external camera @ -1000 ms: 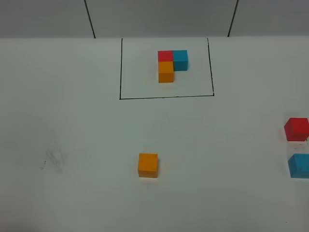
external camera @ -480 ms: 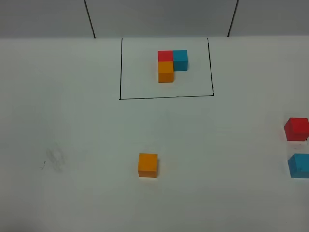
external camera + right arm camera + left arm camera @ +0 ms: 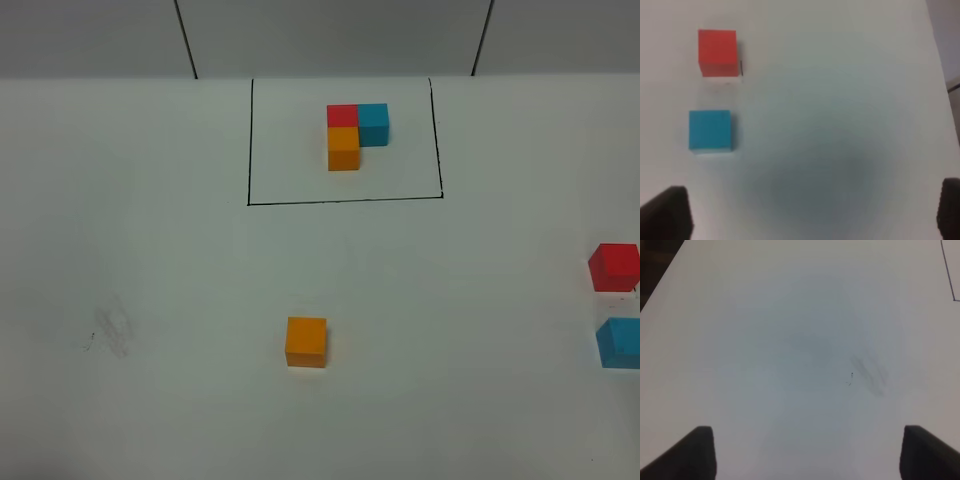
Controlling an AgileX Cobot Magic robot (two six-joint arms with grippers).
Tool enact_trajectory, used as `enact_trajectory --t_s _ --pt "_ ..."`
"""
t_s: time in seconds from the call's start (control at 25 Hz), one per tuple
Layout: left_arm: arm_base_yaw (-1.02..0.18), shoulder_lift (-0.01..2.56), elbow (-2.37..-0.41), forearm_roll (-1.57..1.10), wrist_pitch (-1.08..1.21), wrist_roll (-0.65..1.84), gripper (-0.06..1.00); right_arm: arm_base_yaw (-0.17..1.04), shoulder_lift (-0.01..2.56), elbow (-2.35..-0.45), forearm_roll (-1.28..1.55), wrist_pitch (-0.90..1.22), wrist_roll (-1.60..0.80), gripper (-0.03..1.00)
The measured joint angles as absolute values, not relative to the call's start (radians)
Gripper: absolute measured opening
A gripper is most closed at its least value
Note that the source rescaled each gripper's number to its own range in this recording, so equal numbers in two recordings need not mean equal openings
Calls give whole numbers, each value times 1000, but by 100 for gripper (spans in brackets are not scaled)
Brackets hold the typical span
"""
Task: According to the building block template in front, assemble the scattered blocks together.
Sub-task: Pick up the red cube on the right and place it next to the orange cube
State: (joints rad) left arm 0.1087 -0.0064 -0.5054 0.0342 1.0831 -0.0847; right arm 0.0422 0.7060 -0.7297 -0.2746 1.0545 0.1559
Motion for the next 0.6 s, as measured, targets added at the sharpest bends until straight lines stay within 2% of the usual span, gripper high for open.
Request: enact_trajectory --t_s 0.28,0.6 --pt "109 -6 -505 34 1083 -85 68 41 1110 -919 -256 1023 158 100" --pt "109 -6 -505 34 1083 -85 68 0 1438 -932 -153 806 134 100"
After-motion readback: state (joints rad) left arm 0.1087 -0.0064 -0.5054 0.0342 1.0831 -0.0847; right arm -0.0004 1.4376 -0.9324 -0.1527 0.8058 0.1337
